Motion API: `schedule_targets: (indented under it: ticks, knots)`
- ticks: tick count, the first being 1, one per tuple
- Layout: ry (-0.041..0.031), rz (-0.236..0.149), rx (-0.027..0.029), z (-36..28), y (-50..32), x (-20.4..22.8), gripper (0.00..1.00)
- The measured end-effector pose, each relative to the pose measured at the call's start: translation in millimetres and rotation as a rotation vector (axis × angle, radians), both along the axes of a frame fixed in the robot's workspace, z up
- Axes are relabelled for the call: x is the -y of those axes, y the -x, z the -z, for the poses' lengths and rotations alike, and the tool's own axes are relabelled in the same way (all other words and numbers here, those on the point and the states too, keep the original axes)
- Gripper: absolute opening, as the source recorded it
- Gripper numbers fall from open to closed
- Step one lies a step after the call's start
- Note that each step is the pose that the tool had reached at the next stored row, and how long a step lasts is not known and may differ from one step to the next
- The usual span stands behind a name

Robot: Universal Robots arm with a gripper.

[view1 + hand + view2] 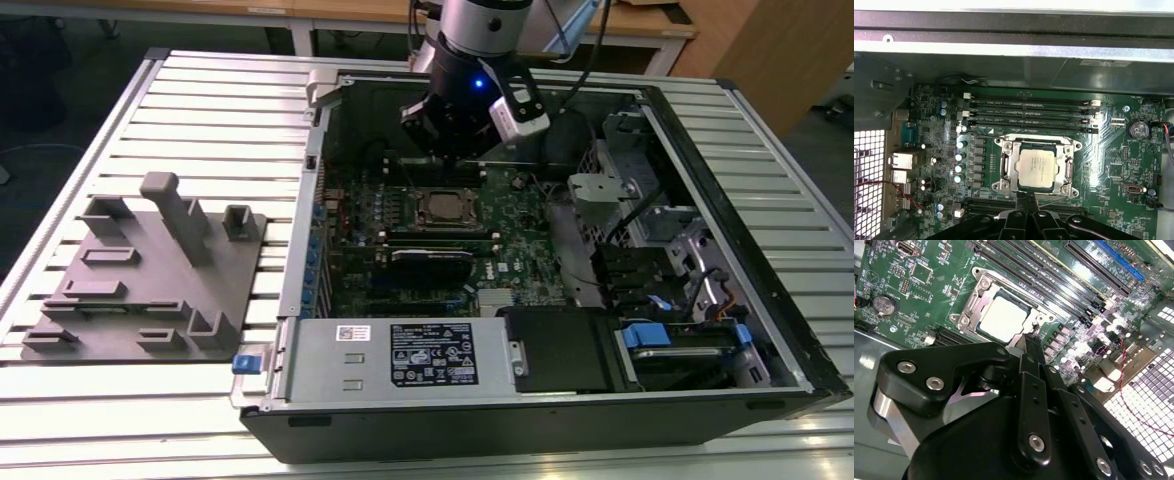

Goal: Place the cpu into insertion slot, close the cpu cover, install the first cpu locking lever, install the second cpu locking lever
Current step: 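Install the first cpu locking lever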

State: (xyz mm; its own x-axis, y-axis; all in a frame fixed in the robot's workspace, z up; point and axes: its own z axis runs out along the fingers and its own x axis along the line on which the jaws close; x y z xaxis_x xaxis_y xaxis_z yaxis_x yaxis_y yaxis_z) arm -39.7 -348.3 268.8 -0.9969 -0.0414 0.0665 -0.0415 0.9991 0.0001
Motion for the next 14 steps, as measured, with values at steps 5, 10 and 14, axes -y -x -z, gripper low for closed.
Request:
schedule_targets:
  ticks: [5, 10, 14]
  knots:
    - [0.0025, 0.000, 0.0000, 0.0, 0.0, 0.0, 0.11]
    - [0.0027, 0.000, 0.0000, 0.0, 0.0, 0.0, 0.11]
    - [0.0029, 0.000, 0.0000, 0.0, 0.0, 0.0, 0.11]
